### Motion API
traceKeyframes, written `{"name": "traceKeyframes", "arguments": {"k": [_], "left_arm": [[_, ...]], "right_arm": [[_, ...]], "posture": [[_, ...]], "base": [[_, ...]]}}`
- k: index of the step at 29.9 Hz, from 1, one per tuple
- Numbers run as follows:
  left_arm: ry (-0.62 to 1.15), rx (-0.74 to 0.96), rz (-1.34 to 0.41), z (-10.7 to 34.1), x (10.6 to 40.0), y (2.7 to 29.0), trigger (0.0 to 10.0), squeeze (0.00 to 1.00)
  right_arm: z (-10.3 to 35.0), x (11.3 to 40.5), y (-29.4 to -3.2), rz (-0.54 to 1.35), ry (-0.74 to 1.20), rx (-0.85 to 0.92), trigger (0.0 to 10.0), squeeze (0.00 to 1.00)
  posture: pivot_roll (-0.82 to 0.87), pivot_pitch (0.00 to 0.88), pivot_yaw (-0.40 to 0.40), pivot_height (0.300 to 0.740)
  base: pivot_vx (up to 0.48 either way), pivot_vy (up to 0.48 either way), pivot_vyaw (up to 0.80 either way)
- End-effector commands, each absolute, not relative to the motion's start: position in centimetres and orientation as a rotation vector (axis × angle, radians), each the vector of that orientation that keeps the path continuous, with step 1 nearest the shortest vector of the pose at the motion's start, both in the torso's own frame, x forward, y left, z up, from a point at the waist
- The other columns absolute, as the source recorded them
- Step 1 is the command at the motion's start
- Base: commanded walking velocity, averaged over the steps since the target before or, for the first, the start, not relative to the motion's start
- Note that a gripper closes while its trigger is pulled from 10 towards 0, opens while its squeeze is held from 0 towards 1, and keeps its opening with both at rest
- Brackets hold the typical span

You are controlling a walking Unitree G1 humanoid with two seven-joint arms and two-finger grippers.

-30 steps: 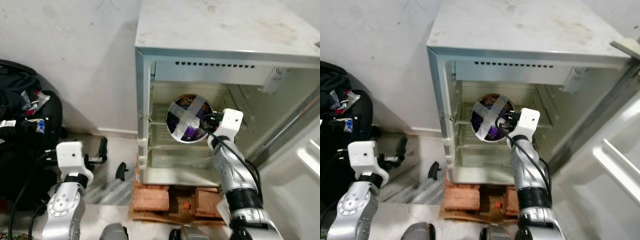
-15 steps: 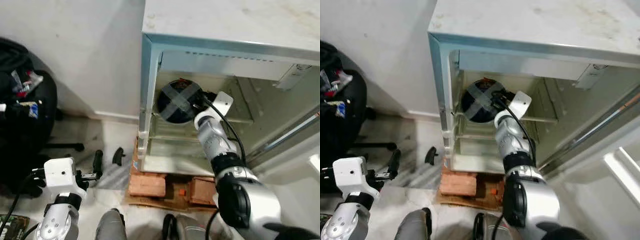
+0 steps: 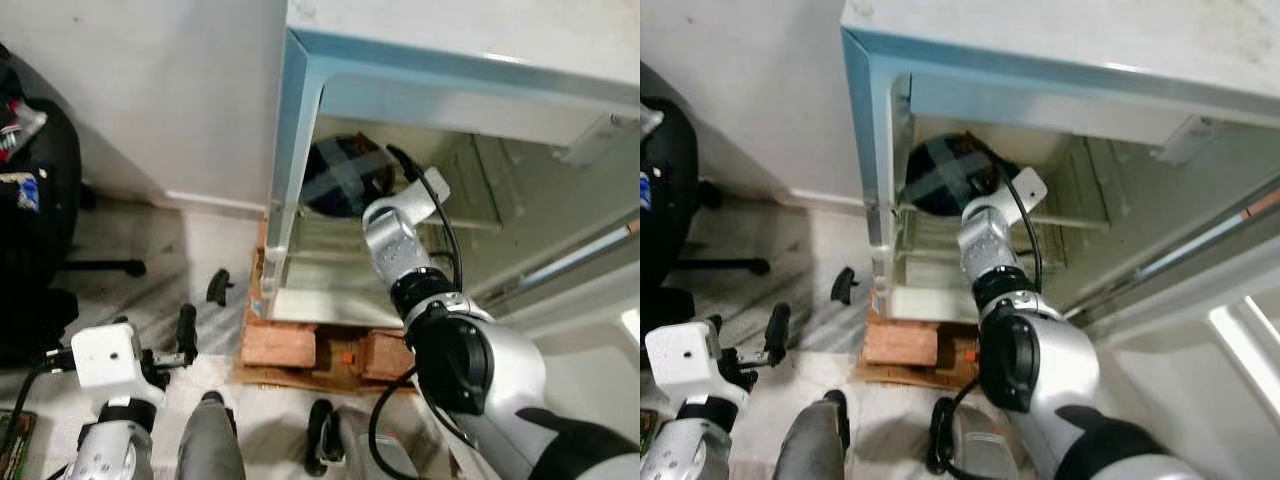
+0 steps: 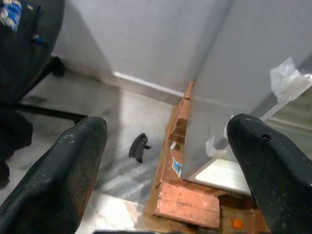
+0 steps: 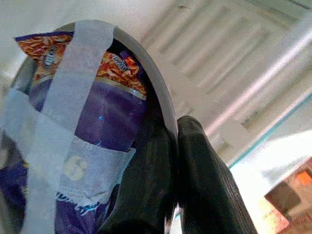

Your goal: Restocking fridge

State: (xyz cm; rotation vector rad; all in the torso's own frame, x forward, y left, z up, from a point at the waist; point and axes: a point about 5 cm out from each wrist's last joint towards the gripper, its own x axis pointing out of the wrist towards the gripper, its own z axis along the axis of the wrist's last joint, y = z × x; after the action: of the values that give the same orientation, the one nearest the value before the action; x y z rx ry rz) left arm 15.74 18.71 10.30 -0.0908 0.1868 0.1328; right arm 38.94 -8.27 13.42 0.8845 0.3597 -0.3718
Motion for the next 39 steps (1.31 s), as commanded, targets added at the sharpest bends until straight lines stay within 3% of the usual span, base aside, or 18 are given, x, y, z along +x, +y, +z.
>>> {"name": "traceKeyframes", "arguments": {"k": [1,3,4,15,22,24,39], "left_arm": [[0.199,-0.085,0.146,10.4,15.3,18.6,10.0,0.0],[0.202,-0.089,0.151,10.4,15.2,18.5,10.0,0.0],[0.202,-0.09,0.152,10.4,15.2,18.5,10.0,0.0],[0.202,-0.095,0.159,10.4,15.7,18.4,10.0,0.0],[0.192,-0.091,0.165,10.4,16.1,18.5,10.0,0.0],[0.189,-0.09,0.166,10.5,16.1,18.5,10.0,0.0],[0.161,-0.078,0.159,10.7,17.4,19.0,10.0,0.0]], "right_arm": [[12.2,38.4,-8.6,-0.458,0.423,0.905,10.0,0.0],[12.0,38.3,-8.5,-0.476,0.434,0.941,10.0,0.0],[12.0,38.3,-8.3,-0.463,0.437,0.962,10.0,1.0],[13.3,38.3,-4.1,-0.268,0.44,1.175,10.0,1.0],[12.9,37.9,-3.1,-0.132,0.434,1.037,10.0,1.0],[12.8,38.0,-3.6,-0.075,0.397,0.929,10.0,1.0],[13.6,39.4,-8.7,0.008,0.231,0.751,10.0,1.0]], "posture": [[0.37,0.306,-0.187,0.74],[0.36,0.307,-0.192,0.74],[0.36,0.307,-0.194,0.74],[0.35,0.307,-0.202,0.74],[0.35,0.305,-0.206,0.74],[0.35,0.301,-0.205,0.74],[0.34,0.263,-0.186,0.74]], "base": [[0.0,0.0,0.0],[0.0,0.0,0.0],[0.0,0.0,0.0],[0.0,0.0,0.0],[0.0,0.0,0.0],[0.0,0.0,0.0],[0.0,0.0,0.0]]}}
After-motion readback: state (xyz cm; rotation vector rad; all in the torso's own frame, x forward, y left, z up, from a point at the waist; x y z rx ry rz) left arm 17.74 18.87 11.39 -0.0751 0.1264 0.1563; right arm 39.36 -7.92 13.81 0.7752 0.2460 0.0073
